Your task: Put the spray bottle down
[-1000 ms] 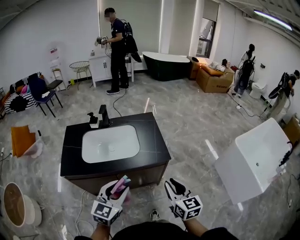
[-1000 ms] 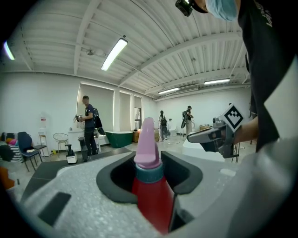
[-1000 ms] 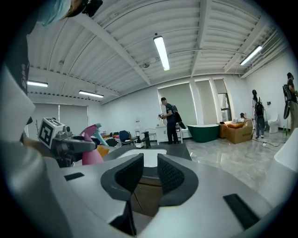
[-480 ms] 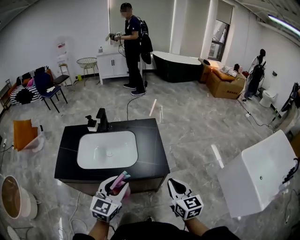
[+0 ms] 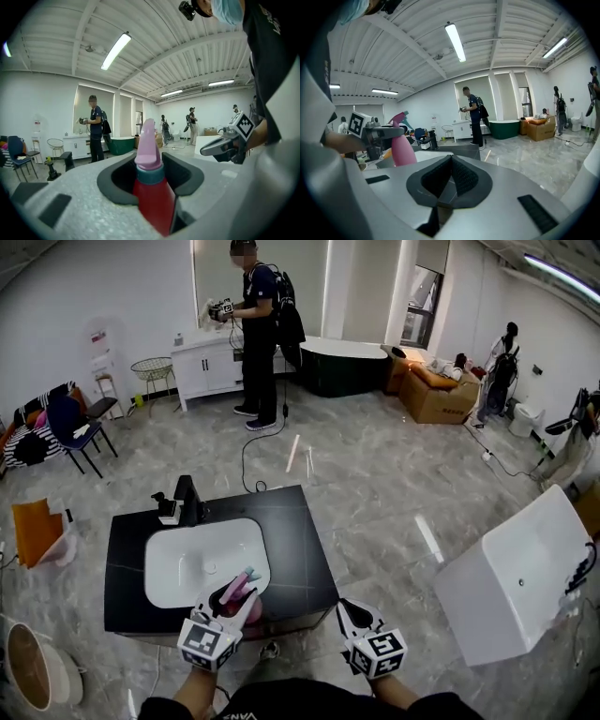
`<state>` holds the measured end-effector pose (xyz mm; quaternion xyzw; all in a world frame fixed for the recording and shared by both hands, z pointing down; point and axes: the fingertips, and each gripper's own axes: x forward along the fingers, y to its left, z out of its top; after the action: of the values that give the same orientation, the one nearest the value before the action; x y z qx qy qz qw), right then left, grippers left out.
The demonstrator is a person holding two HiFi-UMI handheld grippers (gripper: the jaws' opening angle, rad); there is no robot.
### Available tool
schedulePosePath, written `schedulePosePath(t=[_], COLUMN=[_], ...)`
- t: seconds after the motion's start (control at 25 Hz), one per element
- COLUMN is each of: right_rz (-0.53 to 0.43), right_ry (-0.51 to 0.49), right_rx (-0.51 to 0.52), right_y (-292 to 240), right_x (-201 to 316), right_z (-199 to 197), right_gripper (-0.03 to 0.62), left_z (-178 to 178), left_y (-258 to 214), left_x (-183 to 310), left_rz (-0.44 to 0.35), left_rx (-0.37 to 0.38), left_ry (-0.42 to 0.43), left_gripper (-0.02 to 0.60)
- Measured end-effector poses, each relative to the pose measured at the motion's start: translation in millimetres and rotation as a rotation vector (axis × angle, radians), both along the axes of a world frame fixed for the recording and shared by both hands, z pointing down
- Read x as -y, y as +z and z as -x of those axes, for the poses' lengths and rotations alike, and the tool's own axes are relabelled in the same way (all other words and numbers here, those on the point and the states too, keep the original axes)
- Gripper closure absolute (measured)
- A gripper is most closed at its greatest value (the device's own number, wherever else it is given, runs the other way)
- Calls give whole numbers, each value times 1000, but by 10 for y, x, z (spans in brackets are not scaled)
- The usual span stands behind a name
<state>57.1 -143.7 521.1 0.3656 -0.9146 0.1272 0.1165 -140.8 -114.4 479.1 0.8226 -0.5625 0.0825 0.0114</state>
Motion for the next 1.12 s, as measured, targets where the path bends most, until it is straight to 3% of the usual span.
schedulePosePath(t=[0.4,0.8,0.96,1.12], right_rz=[30,56,61,70], right_ry=[180,300,335,356], right_rx=[21,13,0,-14], right_y=[94,125,133,153], right_x=[536,779,846,889], right_z=[182,229,224,235], right_gripper=[594,594,594,594], left_z=[176,240,261,288], left_y=[-117,-53,4,153], left_x=[1250,2150,2489,2794], left_rz=[-71,-82,-139,-127], left_rx=[24,26,43,48], left_ry=[181,239,271,278], left_gripper=[417,417,419,417])
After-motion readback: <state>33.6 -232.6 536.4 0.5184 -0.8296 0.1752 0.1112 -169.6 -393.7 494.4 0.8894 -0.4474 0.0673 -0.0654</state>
